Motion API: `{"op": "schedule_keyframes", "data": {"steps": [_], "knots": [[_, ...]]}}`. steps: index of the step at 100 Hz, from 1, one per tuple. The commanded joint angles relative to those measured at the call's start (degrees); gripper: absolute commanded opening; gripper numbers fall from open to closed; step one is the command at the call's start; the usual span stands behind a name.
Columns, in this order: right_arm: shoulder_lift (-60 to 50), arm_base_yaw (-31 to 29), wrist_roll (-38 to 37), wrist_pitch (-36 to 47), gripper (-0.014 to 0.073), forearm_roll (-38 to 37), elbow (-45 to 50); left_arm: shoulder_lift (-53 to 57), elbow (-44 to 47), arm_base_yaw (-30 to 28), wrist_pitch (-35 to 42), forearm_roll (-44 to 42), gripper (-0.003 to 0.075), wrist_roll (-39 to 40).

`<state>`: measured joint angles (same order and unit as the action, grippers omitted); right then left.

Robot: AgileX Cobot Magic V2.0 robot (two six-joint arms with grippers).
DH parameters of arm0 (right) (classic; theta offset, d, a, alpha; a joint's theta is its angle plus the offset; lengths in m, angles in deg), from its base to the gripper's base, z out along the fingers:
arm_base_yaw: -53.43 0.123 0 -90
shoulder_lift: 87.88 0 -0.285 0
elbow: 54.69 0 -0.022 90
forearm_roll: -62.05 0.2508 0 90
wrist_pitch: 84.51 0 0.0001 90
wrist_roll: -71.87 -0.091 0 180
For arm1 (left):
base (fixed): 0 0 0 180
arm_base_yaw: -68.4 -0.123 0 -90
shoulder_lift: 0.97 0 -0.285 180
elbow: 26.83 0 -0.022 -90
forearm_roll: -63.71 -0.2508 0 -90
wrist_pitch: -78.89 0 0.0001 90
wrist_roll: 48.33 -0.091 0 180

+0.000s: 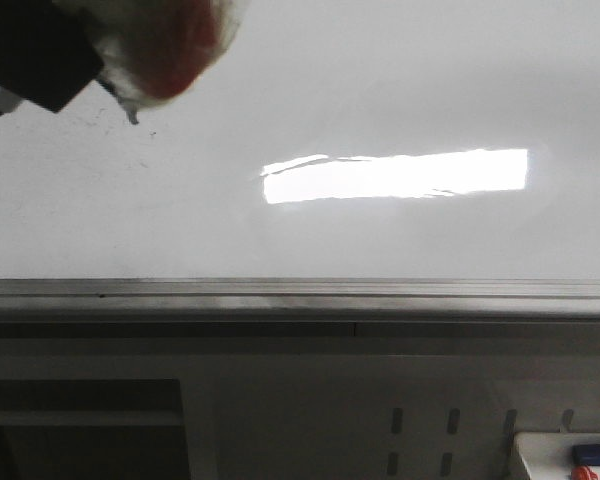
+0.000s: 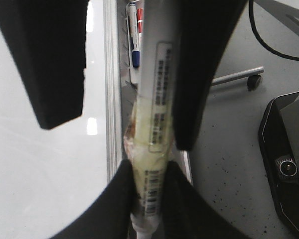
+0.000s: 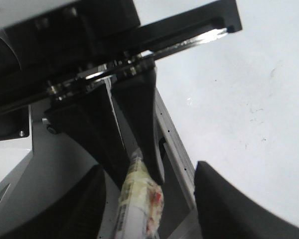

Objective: Write number 4 on whiteboard

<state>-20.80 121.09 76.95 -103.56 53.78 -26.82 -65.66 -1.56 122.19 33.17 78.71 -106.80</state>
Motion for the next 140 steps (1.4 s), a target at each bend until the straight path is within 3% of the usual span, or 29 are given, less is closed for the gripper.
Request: {"op": "schedule_keyframes", "data": {"steps": [1, 34, 66, 77, 87, 93, 102, 120, 140], "knots": [[-0.2, 0.2, 0.6, 3.0, 0.0342, 0.5, -2.1, 0.9, -1.9, 0.5, 3.1, 1.0, -0.0020, 0.2], [1.7, 0.2, 0.6, 0.6, 0.0272, 1.9, -2.1, 0.9, -1.9, 0.5, 6.0, 1.7, -0.0020, 0.2], [1.8, 0.2, 0.6, 1.3, -0.0074, 1.9, -2.1, 0.9, -1.9, 0.5, 6.2, 3.7, -0.0020, 0.6], [1.8, 0.2, 0.6, 1.0, -0.0063, 1.9, -2.1, 0.9, -1.9, 0.5, 7.9, 3.9, 0.0034, 4.0], [1.8, 0.2, 0.6, -0.7, -0.0063, 1.9, -2.1, 0.9, -1.9, 0.5, 8.0, 3.9, 0.0211, 6.1], [1.8, 0.2, 0.6, -2.3, -0.0063, 1.9, -2.1, 0.9, -1.9, 0.5, 8.0, 3.9, 0.0360, 8.7], [1.4, -0.2, 0.6, -4.2, -0.0063, 1.9, -2.0, 0.9, -1.9, 0.5, 8.0, 3.9, 0.0458, 11.4], [-1.8, -2.7, 0.6, -7.1, -0.0047, 1.5, -1.5, 2.5, -0.4, -0.8, 8.9, 3.6, 0.0457, 17.6], [-10.6, -10.8, -1.5, -7.2, -0.0044, 1.5, 5.2, 13.0, 11.0, -5.3, 22.5, 3.7, 0.0390, 26.8]]}}
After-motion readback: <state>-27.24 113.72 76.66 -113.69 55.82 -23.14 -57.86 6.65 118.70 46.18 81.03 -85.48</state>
